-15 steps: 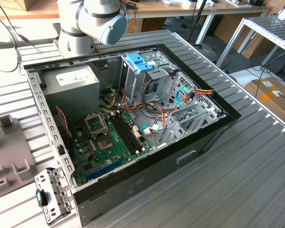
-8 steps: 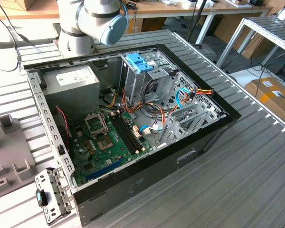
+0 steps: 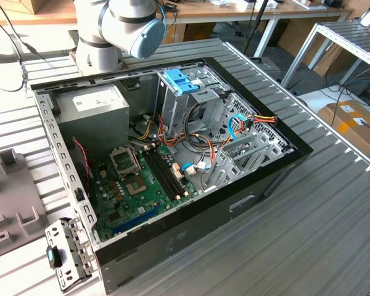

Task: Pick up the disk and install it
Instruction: 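Pick up the disk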

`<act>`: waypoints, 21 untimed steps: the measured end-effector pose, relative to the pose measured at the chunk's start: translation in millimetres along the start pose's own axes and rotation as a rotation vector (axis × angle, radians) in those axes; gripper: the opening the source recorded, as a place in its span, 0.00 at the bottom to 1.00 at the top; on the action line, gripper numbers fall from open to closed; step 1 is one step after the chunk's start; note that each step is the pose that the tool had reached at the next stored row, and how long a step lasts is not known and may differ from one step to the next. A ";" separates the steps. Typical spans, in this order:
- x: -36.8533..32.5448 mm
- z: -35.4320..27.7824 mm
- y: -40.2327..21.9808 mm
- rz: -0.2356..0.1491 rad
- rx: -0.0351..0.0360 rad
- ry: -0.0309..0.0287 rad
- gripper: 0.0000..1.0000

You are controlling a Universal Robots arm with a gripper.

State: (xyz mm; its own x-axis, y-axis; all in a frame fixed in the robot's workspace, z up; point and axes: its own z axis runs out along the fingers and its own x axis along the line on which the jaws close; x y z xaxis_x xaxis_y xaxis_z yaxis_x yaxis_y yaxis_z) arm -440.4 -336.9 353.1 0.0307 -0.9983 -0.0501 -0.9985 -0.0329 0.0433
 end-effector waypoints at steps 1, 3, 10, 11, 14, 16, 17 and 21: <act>0.0 -0.7 0.0 0.000 0.0001 0.0000 0.36; -0.2 -3.3 0.1 0.000 0.0000 0.0000 0.36; -1.0 -20.1 0.5 0.000 0.0000 0.0000 0.36; -1.0 -21.3 0.5 0.000 0.0000 0.0000 0.36; -1.2 -25.4 0.6 0.000 0.0001 0.0000 0.36; -1.4 -27.9 0.7 0.000 0.0000 0.0000 0.36; -1.4 -28.8 0.7 0.000 0.0000 0.0000 0.36; -1.6 -33.1 0.9 0.000 0.0000 0.0000 0.36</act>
State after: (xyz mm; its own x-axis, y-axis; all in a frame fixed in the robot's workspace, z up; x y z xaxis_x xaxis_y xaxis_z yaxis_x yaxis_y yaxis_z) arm -439.8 -336.9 386.3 0.0308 -0.9983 -0.0501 -0.9985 -0.0329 0.0433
